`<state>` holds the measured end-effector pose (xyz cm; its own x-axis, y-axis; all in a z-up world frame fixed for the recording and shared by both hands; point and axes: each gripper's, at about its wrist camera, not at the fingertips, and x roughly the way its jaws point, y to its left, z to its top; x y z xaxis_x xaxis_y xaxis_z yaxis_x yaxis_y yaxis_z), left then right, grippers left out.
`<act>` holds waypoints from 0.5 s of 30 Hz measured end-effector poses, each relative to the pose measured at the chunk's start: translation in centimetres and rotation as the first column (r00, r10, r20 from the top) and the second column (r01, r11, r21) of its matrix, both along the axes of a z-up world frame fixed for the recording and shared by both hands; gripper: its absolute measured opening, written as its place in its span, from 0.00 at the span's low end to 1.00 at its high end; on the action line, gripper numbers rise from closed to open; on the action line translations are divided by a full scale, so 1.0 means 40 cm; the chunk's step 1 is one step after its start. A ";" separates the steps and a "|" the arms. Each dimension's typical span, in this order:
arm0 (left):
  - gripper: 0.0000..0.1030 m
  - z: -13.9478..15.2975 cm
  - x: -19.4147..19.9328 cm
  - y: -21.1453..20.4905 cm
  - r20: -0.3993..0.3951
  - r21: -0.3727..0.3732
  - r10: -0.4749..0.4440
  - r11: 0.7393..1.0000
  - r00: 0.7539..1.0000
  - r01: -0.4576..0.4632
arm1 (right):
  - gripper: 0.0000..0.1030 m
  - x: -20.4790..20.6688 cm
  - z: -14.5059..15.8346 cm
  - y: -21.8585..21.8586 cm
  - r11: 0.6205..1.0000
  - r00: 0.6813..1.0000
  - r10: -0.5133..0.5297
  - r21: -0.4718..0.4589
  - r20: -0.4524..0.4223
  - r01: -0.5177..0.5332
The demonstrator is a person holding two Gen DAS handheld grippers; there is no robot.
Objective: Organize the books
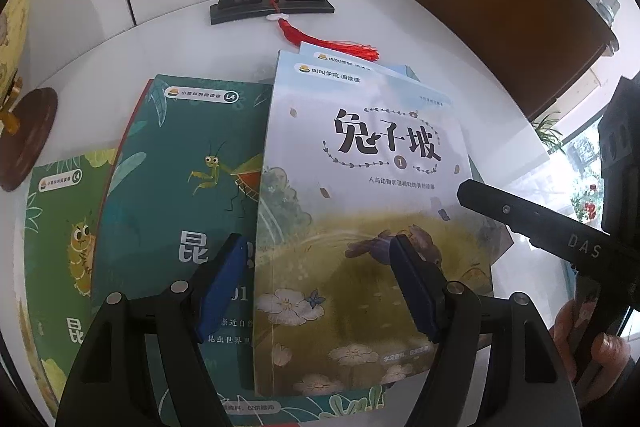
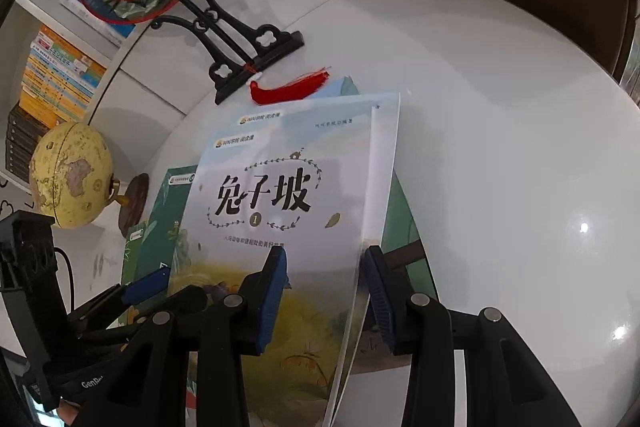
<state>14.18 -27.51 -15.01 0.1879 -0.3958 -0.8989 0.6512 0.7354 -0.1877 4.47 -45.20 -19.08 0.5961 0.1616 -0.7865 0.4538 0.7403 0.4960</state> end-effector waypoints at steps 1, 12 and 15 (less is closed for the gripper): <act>0.69 0.000 0.000 -0.001 0.000 0.000 0.000 1.000 1.000 0.000 | 0.39 0.002 0.001 0.003 1.000 1.000 0.004 -0.010 -0.002 -0.004; 0.69 0.000 -0.021 0.031 -0.050 -0.040 0.041 0.998 0.998 -0.043 | 0.40 -0.037 0.053 0.012 0.997 0.984 0.024 0.071 0.175 -0.037; 0.69 -0.001 -0.037 0.052 -0.081 -0.058 0.051 0.997 0.995 -0.056 | 0.40 -0.034 0.032 0.020 0.989 0.988 0.050 0.133 0.144 -0.069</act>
<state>12.69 -25.44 -15.05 0.1393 -0.4405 -0.8869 0.5924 0.7547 -0.2819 3.10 -44.40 -17.80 0.6850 0.3007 -0.6636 0.3298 0.6842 0.6505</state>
